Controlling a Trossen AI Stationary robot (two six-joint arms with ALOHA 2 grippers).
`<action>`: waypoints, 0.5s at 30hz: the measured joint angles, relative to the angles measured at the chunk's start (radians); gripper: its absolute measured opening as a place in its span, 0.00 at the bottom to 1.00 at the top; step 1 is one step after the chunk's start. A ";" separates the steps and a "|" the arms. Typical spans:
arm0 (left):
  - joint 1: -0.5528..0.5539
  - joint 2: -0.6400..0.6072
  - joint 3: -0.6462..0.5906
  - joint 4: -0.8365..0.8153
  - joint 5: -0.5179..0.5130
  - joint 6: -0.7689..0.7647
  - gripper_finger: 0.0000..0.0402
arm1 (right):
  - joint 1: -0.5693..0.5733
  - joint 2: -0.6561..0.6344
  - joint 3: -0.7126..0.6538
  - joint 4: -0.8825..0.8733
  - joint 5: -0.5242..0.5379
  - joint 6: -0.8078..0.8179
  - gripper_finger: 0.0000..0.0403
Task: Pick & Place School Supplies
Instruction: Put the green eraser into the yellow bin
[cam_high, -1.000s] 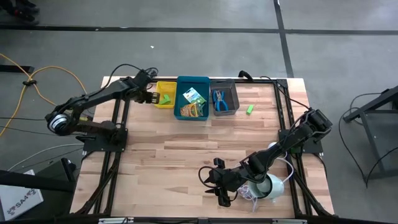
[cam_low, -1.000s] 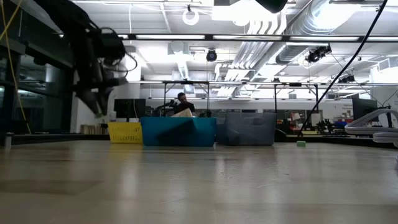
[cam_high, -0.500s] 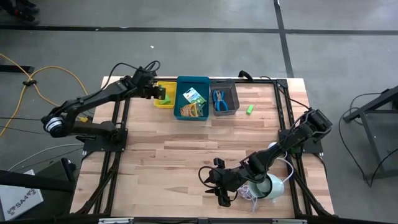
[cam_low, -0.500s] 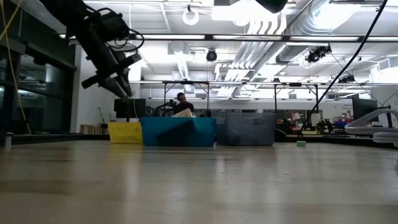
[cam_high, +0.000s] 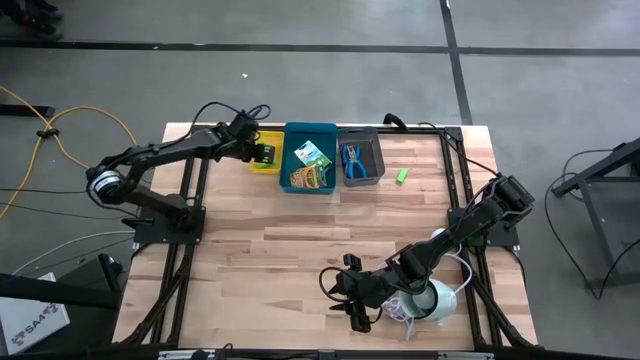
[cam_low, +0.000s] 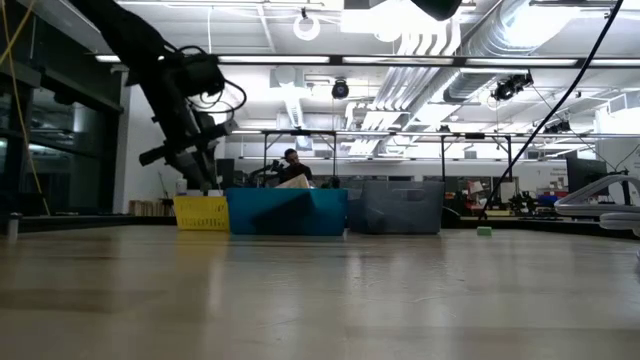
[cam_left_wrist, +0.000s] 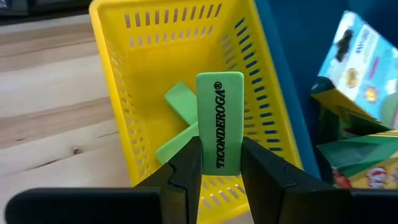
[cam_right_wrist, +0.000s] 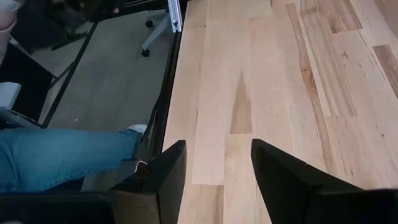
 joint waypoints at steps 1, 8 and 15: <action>0.000 0.012 0.000 0.005 -0.001 0.000 0.23 | 0.000 0.000 0.000 0.000 0.000 0.000 0.43; 0.002 0.083 0.000 0.006 -0.001 0.000 0.23 | 0.000 0.000 0.000 0.000 0.000 0.000 0.43; 0.002 0.118 0.000 0.014 -0.001 0.001 0.23 | 0.000 0.000 0.000 0.000 0.000 0.000 0.43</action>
